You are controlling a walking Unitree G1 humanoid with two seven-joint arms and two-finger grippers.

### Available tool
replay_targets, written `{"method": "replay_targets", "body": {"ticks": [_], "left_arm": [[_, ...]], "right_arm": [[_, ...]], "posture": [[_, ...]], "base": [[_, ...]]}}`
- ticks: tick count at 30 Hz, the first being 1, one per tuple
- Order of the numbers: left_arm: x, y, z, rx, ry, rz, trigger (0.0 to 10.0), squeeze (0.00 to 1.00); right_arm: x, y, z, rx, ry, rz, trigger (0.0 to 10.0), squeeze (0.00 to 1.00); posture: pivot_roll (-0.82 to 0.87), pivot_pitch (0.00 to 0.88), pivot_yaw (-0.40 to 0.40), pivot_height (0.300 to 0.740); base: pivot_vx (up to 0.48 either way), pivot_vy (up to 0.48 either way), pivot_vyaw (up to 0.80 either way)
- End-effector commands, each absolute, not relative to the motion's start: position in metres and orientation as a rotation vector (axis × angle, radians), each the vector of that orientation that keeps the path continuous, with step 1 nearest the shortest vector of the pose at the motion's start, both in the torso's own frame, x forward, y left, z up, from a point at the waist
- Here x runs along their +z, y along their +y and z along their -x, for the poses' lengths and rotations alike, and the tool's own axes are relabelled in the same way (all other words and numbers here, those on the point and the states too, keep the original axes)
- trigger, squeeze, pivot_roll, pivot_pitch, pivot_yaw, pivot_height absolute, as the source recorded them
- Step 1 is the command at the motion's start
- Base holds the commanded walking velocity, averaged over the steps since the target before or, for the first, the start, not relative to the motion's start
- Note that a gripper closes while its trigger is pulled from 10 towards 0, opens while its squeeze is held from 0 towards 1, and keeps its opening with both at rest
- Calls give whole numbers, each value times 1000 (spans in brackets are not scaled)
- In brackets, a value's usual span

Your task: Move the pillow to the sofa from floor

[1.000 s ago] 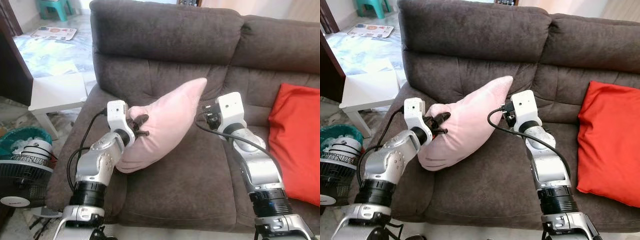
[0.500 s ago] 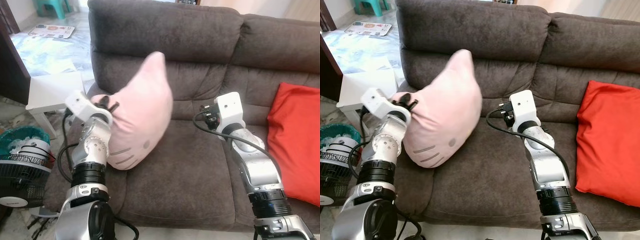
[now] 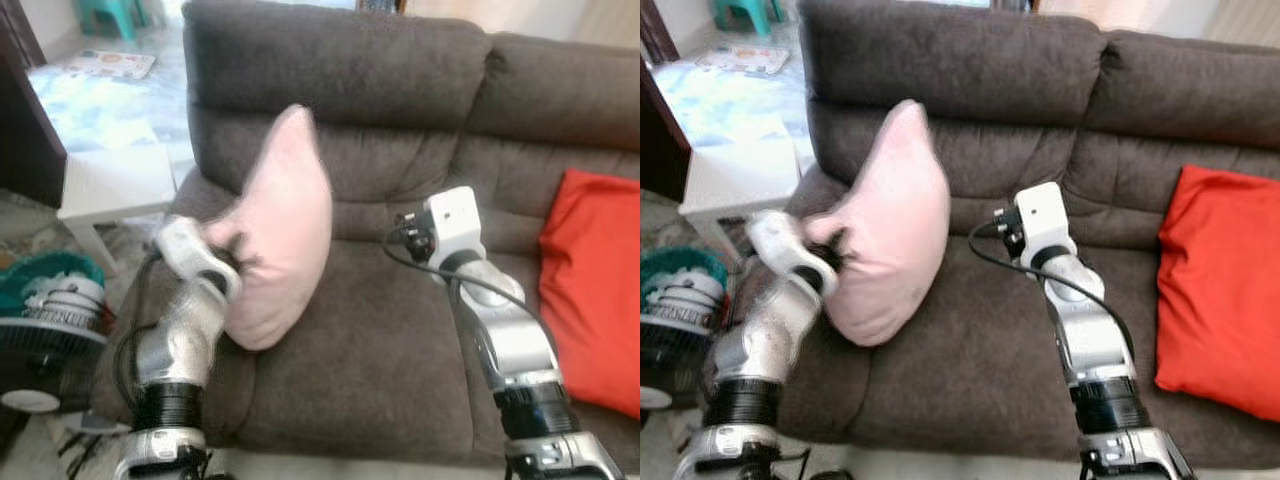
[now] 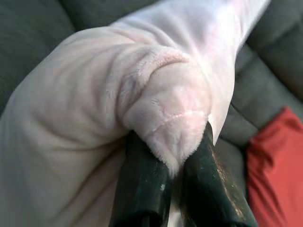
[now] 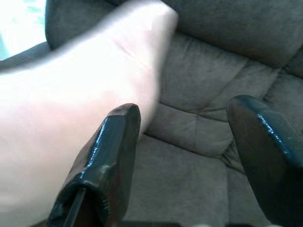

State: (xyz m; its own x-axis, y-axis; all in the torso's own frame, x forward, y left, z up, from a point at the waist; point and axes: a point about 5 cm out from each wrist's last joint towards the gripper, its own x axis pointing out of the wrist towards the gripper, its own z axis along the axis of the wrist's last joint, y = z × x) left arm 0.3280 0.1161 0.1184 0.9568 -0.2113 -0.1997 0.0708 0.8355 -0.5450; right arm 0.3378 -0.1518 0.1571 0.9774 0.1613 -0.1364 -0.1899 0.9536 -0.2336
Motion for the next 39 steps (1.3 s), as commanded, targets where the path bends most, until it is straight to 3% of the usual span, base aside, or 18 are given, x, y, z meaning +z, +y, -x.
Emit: {"method": "replay_targets", "body": {"ticks": [1, 9, 20, 23, 30, 39], "left_arm": [[119, 130, -329, -73, 231, 526, 10000, 0], [137, 164, -335, 63, 136, 525, 10000, 0], [164, 176, -363, 241, 34, 651, 10000, 0], [166, 177, -365, 223, 29, 631, 10000, 0], [165, 166, -356, 17, -9, 318, 10000, 0], [148, 170, -340, 3, 25, 324, 10000, 0]], "right_arm": [[163, -155, -337, 162, 99, 253, 10000, 0], [162, -150, -337, 179, 100, 251, 10000, 0], [162, -144, -337, 191, 95, 244, 10000, 0], [161, -143, -334, 196, 92, 241, 10000, 0], [160, -141, -329, 211, 77, 230, 10000, 0], [162, -138, -327, 220, 66, 223, 10000, 0]], "posture": [[106, 66, -111, 740], [113, 63, -118, 740], [105, 62, -116, 740], [104, 65, -116, 740], [107, 68, -117, 740], [110, 64, -121, 740]], "base": [[0, 0, 0], [0, 0, 0], [0, 0, 0], [0, 0, 0], [0, 0, 0], [0, 0, 0]]}}
